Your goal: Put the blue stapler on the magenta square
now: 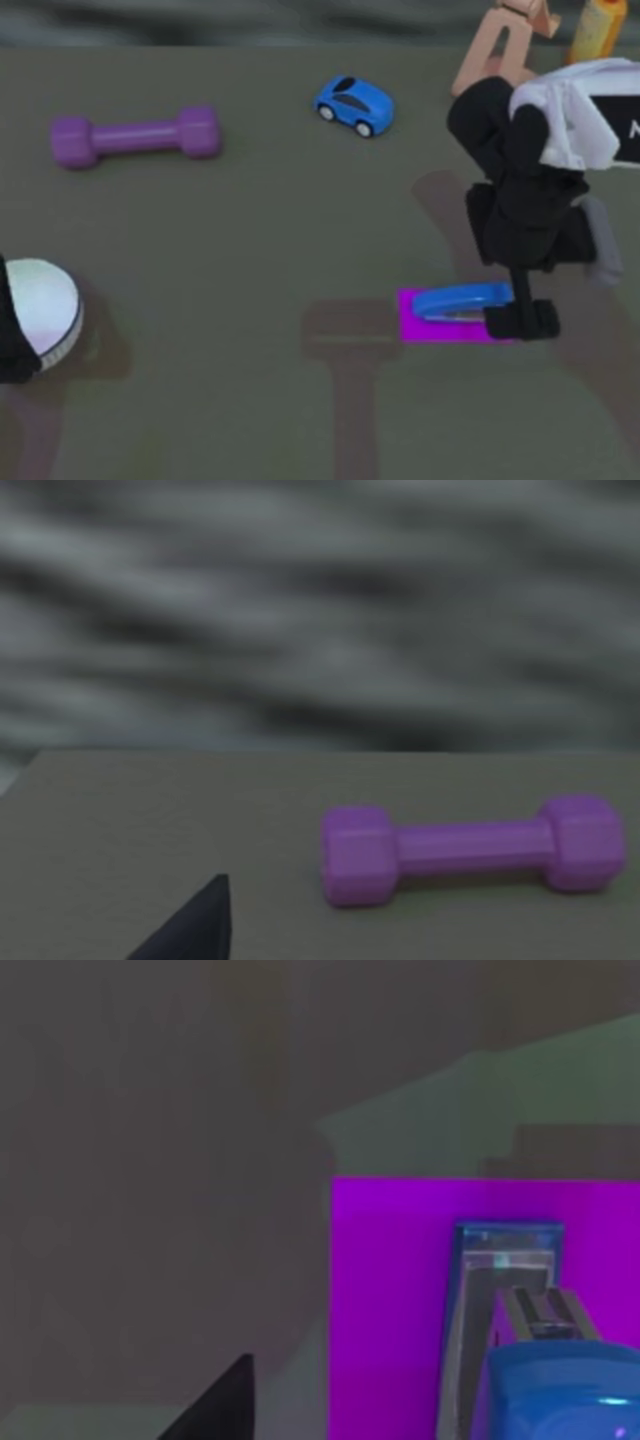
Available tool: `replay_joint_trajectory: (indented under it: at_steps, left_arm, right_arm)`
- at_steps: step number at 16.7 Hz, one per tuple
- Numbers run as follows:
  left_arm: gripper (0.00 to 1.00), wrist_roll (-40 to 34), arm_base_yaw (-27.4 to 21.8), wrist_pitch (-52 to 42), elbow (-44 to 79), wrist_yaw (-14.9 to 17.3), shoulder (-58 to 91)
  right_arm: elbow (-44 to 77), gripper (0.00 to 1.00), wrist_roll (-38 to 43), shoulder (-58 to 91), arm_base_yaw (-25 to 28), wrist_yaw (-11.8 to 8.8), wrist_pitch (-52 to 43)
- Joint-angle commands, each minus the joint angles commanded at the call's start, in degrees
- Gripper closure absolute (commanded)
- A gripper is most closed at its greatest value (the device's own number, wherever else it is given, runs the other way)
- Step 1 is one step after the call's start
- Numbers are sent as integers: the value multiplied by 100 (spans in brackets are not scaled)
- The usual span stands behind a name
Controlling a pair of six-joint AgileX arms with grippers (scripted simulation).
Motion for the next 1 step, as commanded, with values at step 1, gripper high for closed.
replay_joint_trajectory:
  at_steps: [1]
  left_arm:
    - [0, 0, 0, 0, 0, 0, 0]
  right_arm:
    - [0, 0, 0, 0, 0, 0, 0]
